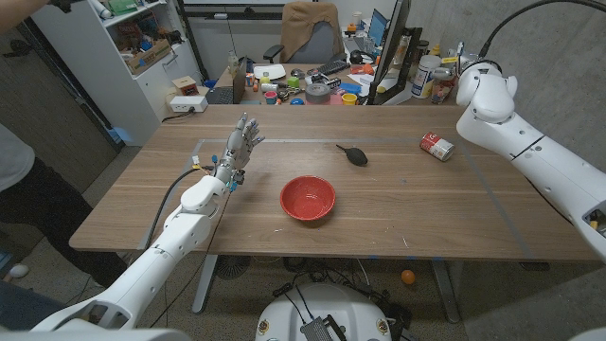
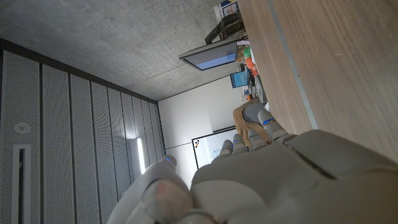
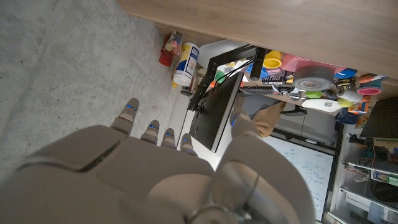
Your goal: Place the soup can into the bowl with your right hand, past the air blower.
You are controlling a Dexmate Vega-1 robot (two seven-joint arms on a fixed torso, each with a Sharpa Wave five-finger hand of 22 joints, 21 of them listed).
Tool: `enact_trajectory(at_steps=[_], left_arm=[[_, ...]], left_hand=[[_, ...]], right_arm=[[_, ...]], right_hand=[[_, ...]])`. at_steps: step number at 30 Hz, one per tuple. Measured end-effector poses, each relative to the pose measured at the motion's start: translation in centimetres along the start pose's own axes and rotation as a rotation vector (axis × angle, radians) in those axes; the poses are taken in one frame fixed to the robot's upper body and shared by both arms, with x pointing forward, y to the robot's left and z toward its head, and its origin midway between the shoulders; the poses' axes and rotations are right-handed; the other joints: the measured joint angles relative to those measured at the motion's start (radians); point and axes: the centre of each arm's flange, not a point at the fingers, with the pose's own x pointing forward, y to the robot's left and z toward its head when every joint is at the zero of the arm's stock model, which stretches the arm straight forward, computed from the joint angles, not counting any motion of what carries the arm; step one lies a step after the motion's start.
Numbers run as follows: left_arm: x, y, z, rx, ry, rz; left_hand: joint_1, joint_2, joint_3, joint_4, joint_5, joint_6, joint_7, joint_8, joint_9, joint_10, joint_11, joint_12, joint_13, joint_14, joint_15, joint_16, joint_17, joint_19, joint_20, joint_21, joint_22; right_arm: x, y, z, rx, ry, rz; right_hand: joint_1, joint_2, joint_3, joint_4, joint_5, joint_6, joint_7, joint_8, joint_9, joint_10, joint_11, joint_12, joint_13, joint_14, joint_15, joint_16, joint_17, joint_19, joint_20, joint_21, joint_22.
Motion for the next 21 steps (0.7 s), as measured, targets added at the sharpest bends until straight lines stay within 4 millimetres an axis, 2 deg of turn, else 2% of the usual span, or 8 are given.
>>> enact_trajectory(at_steps=[3,14,21], left_arm=[[0.0,0.0,0.0,0.001,0.002,-0.002],[0.0,-0.2,-0.1,0.001,0.006,-0.011],[0.1,-0.3,-0.1,0.002,0.007,-0.015]], left_hand=[[0.0,0.0,-0.003,-0.003,0.0,0.0,0.0,0.0,0.0,0.0,0.0,0.0,0.0,0.0,0.0,0.0,0.0,0.0,0.0,0.0,0.0],[0.0,0.0,-0.003,-0.003,0.0,0.0,0.0,0.0,0.0,0.0,0.0,0.0,0.0,0.0,0.0,0.0,0.0,0.0,0.0,0.0,0.0],[0.0,0.0,-0.003,-0.003,0.0,0.0,0.0,0.0,0.0,0.0,0.0,0.0,0.0,0.0,0.0,0.0,-0.002,0.0,0.0,0.0,0.0]], right_arm=[[0.3,0.0,-0.2,-0.013,0.012,0.029],[0.8,0.7,-1.0,-0.039,0.052,0.125],[1.1,1.1,-1.5,-0.057,0.079,0.154]], right_hand=[[-0.028,-0.02,-0.022,0.018,-0.003,-0.001,0.009,0.0,0.0,-0.004,0.004,0.0,0.0,-0.004,0.004,0.0,0.0,0.0,0.0,-0.004,0.0],[-0.06,-0.044,-0.052,0.025,-0.003,-0.005,0.013,0.0,0.0,-0.003,0.011,0.007,0.0,-0.009,0.001,0.005,0.0,0.008,0.0,-0.007,0.0],[-0.071,-0.055,-0.065,0.018,-0.002,-0.007,0.014,0.0,0.0,-0.003,0.011,0.008,0.0,0.01,-0.006,0.008,-0.002,0.028,-0.005,-0.007,0.0]])
